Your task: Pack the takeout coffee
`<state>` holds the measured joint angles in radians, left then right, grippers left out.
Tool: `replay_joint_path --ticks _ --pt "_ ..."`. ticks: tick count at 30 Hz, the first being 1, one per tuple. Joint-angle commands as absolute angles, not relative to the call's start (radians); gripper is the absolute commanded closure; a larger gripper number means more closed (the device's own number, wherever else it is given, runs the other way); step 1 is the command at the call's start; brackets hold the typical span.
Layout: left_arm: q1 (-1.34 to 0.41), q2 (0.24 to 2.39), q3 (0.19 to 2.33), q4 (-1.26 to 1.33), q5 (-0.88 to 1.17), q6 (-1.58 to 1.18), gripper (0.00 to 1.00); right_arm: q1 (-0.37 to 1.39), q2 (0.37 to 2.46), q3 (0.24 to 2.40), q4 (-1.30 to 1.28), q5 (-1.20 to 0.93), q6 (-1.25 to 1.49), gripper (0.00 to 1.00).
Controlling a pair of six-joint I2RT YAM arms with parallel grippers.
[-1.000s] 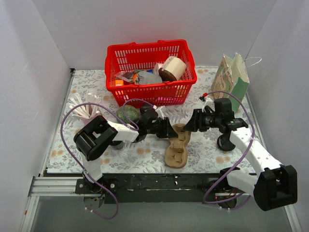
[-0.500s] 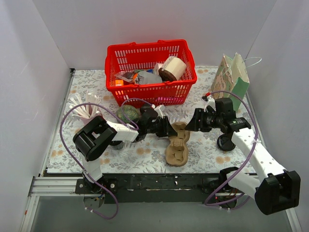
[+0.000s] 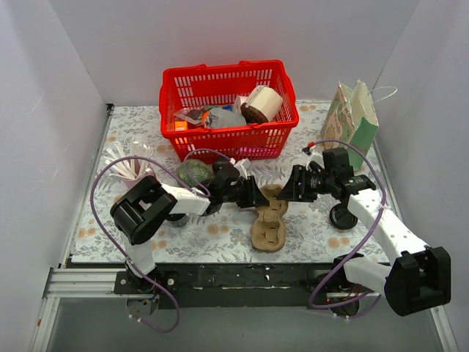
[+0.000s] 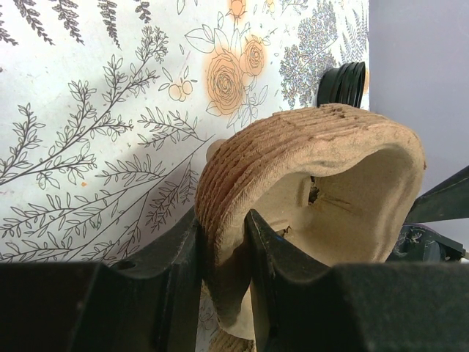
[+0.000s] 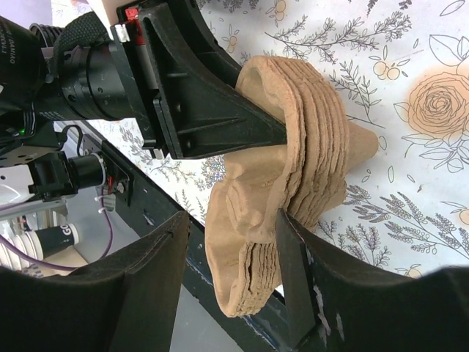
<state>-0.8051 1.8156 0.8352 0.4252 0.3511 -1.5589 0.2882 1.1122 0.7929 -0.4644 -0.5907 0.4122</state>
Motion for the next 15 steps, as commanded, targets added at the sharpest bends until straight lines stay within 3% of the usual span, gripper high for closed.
replay_joint_path --ticks 1,15 --pt "-0.804 1.741 0.868 0.451 0.353 -1.557 1.00 0.290 1.124 0.789 -0.425 -0.603 0.423 0.42" --pt "-0.804 1.741 0.868 0.456 0.341 -1.582 1.00 0.290 1.123 0.718 -0.330 -0.589 0.499 0.42"
